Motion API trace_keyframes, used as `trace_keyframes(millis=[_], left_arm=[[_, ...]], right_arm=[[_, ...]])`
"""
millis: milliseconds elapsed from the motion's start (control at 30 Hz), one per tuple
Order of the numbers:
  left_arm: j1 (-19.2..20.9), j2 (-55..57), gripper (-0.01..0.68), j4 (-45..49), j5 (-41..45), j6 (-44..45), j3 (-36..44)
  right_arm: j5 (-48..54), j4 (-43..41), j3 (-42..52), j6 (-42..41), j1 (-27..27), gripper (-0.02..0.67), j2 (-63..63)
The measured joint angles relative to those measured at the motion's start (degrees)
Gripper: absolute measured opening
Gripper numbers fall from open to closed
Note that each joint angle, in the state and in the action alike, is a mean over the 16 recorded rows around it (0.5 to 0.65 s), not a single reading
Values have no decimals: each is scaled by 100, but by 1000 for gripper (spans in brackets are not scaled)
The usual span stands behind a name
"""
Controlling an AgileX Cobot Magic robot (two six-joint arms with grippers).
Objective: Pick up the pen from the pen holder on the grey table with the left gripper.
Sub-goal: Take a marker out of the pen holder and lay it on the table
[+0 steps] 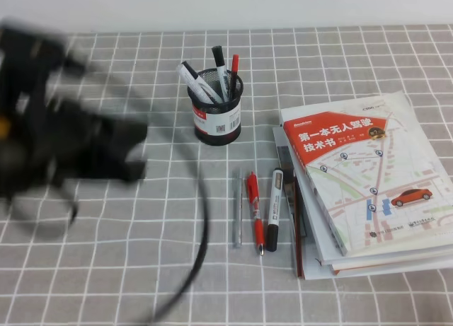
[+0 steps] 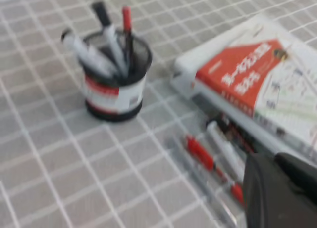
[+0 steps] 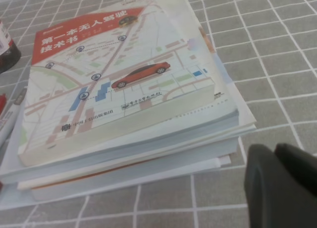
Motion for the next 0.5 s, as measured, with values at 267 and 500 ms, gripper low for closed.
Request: trace_keyframes(millis=[267,500], left_arm=[[0,-1767,0,-58,-666,-11,1986],[0,-2586,0,124,-917,-15,2612]], right_arm=[[0,0,0,0,0,-1,0],[0,0,0,0,0,-1,0]])
